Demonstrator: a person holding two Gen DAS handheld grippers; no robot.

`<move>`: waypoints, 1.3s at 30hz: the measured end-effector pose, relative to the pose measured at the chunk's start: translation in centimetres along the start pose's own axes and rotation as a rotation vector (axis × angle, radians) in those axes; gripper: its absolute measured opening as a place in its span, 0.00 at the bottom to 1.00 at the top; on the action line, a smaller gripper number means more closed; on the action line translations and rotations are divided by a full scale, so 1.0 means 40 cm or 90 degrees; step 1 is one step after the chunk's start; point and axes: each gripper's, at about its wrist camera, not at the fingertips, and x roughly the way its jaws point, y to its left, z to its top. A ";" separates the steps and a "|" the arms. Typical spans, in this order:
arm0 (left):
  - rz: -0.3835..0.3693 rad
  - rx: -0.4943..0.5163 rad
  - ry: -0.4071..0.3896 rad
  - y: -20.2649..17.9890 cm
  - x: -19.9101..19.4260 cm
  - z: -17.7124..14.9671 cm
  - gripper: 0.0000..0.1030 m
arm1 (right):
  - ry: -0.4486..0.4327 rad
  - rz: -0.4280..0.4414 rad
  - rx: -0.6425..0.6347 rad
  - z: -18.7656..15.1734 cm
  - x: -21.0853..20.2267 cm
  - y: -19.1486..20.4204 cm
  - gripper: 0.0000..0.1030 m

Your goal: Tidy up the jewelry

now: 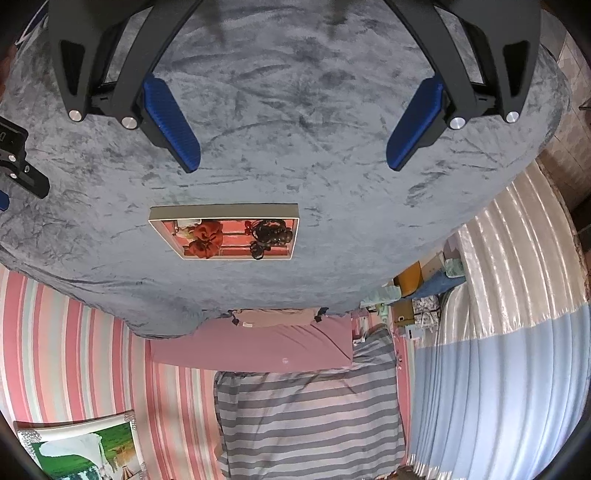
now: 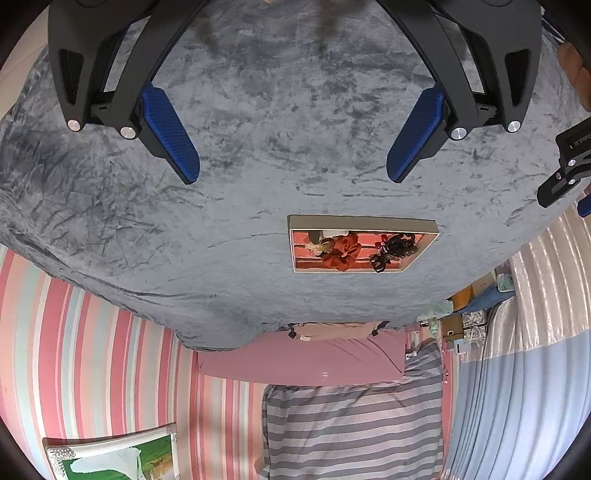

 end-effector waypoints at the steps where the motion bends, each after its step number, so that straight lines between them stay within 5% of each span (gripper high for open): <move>1: -0.002 0.002 0.000 -0.001 -0.001 0.000 0.96 | 0.000 -0.001 0.001 0.001 -0.001 0.001 0.96; 39: 0.003 0.010 0.000 -0.005 -0.001 -0.002 0.96 | -0.001 -0.005 -0.002 0.001 0.001 0.000 0.96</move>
